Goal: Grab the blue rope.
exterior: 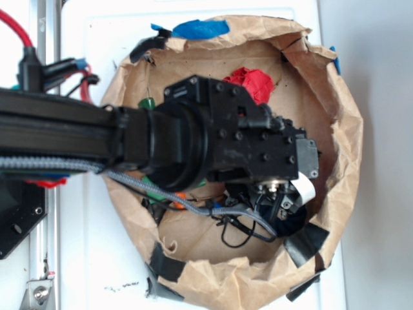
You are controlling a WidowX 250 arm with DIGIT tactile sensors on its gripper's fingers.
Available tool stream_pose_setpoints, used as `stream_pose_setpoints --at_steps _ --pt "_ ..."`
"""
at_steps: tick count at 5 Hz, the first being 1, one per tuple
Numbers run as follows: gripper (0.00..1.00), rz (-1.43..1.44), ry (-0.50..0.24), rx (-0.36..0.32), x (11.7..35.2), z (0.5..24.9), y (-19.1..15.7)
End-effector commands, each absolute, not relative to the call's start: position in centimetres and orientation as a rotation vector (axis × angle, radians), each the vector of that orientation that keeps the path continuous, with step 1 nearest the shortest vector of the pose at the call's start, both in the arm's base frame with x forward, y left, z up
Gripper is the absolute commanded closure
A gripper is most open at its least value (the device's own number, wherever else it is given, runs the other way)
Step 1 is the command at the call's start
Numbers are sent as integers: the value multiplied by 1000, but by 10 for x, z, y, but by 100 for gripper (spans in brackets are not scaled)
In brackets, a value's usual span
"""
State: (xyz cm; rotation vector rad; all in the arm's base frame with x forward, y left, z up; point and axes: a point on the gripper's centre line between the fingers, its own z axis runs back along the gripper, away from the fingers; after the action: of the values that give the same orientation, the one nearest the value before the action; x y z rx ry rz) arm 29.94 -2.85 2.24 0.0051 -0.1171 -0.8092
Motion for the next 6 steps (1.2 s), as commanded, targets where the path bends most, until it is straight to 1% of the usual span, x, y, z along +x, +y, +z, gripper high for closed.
stream_pose_setpoints --at_steps 1,2,3,6 --pt "100 -849 -111 -16 282 27 -36" --pt "100 -842 -118 -22 280 36 -31" --pt "100 -850 -102 -55 275 41 -28" --pt "100 -877 -87 -40 270 38 -36"
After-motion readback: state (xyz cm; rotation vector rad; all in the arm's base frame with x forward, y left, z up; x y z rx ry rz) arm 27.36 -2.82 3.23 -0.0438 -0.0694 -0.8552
